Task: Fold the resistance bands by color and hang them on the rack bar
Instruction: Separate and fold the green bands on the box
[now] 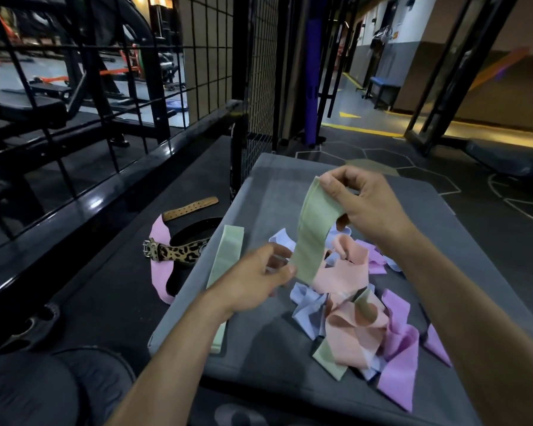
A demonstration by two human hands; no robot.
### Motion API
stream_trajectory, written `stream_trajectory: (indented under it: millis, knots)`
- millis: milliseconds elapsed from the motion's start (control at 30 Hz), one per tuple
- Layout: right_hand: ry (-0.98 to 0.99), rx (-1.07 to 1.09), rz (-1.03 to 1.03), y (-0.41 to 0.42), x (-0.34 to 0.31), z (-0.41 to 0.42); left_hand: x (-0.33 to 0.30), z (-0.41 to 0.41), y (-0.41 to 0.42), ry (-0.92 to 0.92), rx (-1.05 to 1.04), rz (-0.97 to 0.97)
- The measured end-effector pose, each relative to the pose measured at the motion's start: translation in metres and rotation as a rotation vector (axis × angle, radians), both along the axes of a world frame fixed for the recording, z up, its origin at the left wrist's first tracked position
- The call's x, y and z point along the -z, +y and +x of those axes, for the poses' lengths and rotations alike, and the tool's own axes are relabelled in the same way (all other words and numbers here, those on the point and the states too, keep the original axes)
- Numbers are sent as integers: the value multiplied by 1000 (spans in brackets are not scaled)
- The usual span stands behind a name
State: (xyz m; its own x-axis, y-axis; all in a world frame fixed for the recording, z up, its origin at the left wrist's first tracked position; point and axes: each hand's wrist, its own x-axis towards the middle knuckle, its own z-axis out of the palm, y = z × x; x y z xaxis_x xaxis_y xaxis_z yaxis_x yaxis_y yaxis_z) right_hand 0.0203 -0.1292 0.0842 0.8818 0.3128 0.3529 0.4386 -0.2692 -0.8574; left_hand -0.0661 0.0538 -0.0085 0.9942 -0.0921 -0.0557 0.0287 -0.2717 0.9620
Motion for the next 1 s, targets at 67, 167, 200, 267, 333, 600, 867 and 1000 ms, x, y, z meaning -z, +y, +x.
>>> stream_trajectory:
  millis: [67,167,200,267,333,600,867,1000]
  knots:
    - [10,32,-4,1,4,3,1,2,-2,-26,-44,-51]
    - [51,62,-22,0,14,8,-3,2,4,-113,-129,-125]
    - [73,63,-39,0,18,9,-8,2,6,-171,-146,-172]
    - [141,37,-90,-1,28,11,-22,-2,9,-317,-146,-269]
    - [251,-46,-175,-2,38,12,-35,-9,10,-448,-140,-316]
    - [285,-392,-254,9,17,-4,-41,-13,13,-472,-132,-264]
    - [24,-457,-223,28,-9,-28,-44,-11,19,-638,-373,-90]
    - [-12,-396,-117,31,-12,-23,-37,-8,28,-445,-243,-189]
